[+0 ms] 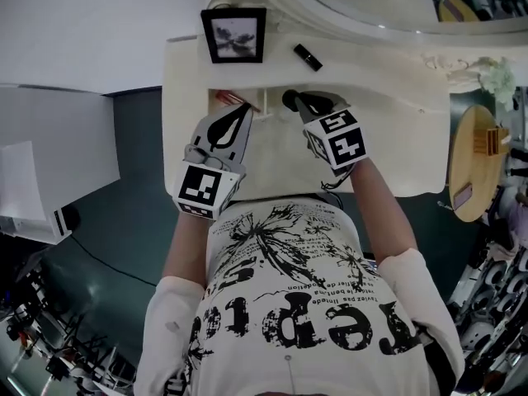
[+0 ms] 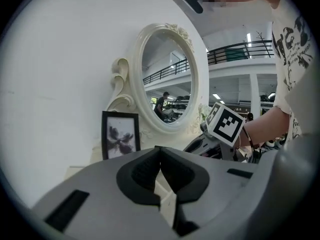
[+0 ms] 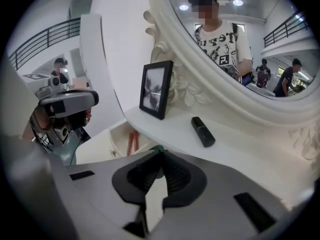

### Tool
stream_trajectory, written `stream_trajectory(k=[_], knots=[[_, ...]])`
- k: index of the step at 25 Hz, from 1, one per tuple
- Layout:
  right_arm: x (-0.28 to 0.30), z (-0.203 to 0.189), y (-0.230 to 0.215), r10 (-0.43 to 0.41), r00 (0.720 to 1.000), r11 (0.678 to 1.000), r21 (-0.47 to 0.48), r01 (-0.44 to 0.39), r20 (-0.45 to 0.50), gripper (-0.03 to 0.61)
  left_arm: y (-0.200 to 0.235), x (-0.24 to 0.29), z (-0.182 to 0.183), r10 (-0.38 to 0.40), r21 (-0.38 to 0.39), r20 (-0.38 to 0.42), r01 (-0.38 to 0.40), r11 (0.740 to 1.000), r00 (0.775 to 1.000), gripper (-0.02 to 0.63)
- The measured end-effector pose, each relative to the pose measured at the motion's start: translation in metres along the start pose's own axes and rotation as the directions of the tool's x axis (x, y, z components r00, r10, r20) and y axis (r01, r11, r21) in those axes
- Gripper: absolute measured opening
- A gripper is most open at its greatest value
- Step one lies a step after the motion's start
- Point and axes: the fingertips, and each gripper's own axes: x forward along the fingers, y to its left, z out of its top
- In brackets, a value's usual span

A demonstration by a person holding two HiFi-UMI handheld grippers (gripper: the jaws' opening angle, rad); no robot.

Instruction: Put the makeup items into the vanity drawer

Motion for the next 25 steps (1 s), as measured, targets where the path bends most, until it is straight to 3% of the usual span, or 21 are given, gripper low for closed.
stream_trajectory(k=[6,17,21,25], knots=[[0.028,0.037,0.053,0.073,0.997,0.996,-0.06,-0.072,0.016,0.035,0.042,-0.045,-0.002,0.092,-0.008,0.012,-0.092,0.996,0.996,0.012],[0.071,0.054,0.116,0.129,0.992,0.988,-0.081,-0.129,-0.015,0.045,0.084,-0.106,-0.019,0.199,-0.04,-0.001,-0.199,0.979,0.98,0.012],[0.081,0.049,0.118,0.125,0.992,0.991,-0.054,-0.126,-0.022,0.224,0.087,-0.112,-0.026,0.213,-0.047,-0.004,-0.213,0.976,0.977,0.012],[0.07,0.054,0.115,0.113,0.994,0.993,-0.046,-0.112,0.009,0.239,0.085,-0.113,-0.022,0.209,-0.045,0.007,-0.209,0.977,0.978,0.012]])
